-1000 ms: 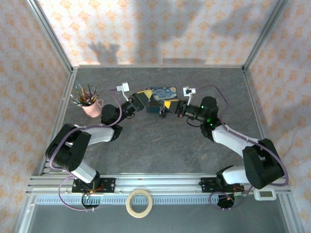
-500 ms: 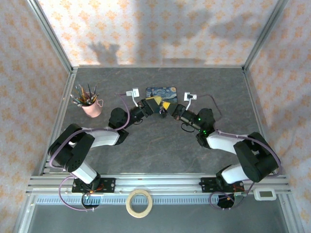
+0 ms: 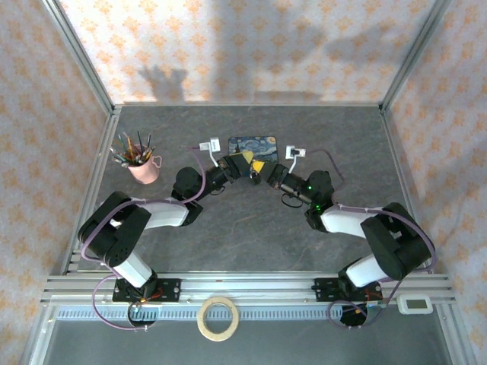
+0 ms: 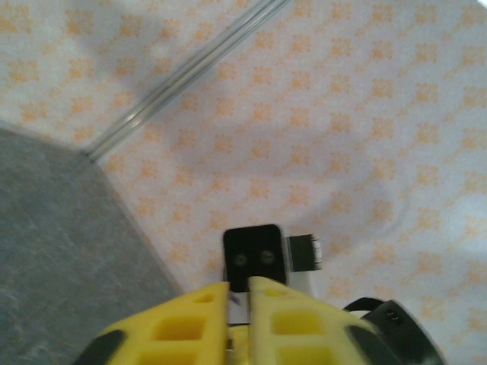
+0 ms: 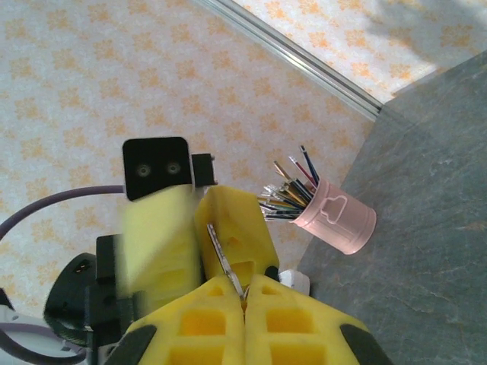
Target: Unlock a padlock with a key
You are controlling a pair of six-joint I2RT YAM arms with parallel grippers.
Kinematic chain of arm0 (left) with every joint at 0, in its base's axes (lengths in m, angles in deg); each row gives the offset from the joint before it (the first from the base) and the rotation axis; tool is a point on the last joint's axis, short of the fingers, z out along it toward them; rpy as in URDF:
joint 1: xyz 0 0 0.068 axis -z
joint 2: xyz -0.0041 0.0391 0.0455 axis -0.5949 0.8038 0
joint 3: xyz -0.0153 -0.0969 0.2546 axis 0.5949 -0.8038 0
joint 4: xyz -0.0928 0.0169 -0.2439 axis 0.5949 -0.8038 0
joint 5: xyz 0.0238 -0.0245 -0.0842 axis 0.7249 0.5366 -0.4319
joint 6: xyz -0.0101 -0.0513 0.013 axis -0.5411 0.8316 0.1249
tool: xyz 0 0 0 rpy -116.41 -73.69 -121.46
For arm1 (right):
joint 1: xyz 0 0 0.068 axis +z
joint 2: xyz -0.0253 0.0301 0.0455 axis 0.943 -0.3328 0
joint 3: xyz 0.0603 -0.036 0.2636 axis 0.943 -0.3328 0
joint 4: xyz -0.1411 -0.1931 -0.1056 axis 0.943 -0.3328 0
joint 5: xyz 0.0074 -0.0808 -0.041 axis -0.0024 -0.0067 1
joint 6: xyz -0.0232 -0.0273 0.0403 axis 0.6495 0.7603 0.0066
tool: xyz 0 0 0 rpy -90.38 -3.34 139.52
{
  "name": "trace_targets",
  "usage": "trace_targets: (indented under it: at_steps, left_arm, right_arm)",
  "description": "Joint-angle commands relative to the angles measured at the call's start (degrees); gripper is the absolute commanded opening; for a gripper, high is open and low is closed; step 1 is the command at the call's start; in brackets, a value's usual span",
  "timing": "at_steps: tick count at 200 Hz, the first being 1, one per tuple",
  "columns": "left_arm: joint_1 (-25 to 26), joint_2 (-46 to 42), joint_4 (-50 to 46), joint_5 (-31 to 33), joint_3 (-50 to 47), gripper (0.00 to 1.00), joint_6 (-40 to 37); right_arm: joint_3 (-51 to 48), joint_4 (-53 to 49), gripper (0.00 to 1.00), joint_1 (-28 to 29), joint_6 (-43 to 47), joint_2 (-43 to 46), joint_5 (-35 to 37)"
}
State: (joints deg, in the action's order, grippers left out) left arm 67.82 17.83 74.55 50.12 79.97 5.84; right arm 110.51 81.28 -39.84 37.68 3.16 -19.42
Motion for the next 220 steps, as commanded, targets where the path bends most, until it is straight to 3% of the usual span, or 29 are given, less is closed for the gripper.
trace_targets:
  at_steps: [1,20,44,56,67,96,126,220]
  left_arm:
    - [0.3,0.9,2.4,-1.1,2.0,0.0,-0.4]
    - [0.3,1.0,2.4,-1.3,2.0,0.0,-0.2]
    - [0.0,-0.1,1.4,-1.9,2.1,0.0,-1.1]
    - [-0.2,-0.9,0.0,-2.6,2.4,0.0,-2.1]
    - [-0.3,-1.8,-1.6,-3.3,2.7,0.0,-3.1]
    - [-0.4,-3.1,-6.8,-6.3,4.3,0.0,-6.0]
    - [-0.4,-3.4,-7.2,-7.4,4.2,0.0,-5.6]
    - [-0.4,-2.8,-3.4,-7.3,4.0,0.0,-2.7]
  right_arm:
    - [1.5,3.0,0.0,0.3,-0.2,-0.4,-0.3]
    - [1.9,2.2,0.0,0.3,0.5,0.0,-0.3]
    - [3.2,-5.7,0.39,0.1,5.9,2.9,0.4]
    - [3.5,-10.4,0.5,-0.5,10.0,5.6,1.8]
    - [3.7,-14.3,0.54,-1.2,13.0,7.8,2.6]
    - [3.7,-14.8,0.54,-3.9,14.6,9.1,-2.2]
    - [4.4,-10.7,0.4,-4.2,13.1,7.0,-7.2]
    - [2.6,-3.2,0.25,-3.7,7.5,3.5,-11.0]
